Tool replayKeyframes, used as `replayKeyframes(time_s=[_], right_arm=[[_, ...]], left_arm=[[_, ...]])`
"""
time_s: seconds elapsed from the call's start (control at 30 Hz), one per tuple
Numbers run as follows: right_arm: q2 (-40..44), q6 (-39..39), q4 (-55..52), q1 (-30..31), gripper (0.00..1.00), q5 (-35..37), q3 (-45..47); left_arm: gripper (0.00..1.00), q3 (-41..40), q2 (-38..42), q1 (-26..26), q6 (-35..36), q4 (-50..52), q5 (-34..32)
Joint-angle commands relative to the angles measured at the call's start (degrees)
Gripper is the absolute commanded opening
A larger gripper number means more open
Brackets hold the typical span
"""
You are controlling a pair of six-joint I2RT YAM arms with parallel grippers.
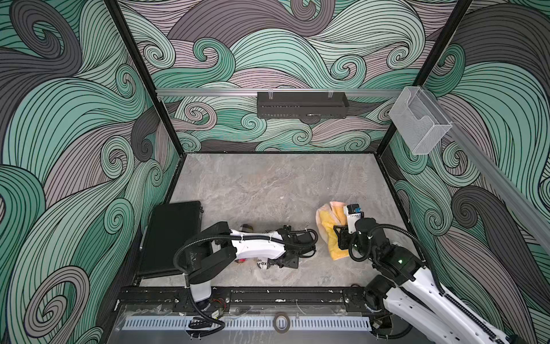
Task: Wipe the eyeglass case
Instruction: Pick up the eyeglass case from the center of the board.
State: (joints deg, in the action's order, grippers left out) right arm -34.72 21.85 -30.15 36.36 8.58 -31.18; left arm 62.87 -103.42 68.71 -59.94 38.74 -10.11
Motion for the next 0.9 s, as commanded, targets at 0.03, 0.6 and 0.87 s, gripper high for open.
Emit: replayKeyframes(time_s=[0.03, 0.6, 0.87], right_arm=[[0.2, -0.5, 0.9, -0.1, 0.04, -2.3, -0.4], [-9.4, -5.8, -1.7, -0.1, 0.03, -16.2, -14.4], [-17.2, -6.0, 1.3, 0.0, 0.02, -24.9, -15.8]], left_arm=[[0.62, -0.6, 2.8, 0.0, 5.9, -2.3, -2.0], [0.55, -8.2, 19.9, -6.9, 42.8, -15.0, 12.0], [0.5, -9.0, 19.7, -7.2, 46.4, -17.8, 12.9]])
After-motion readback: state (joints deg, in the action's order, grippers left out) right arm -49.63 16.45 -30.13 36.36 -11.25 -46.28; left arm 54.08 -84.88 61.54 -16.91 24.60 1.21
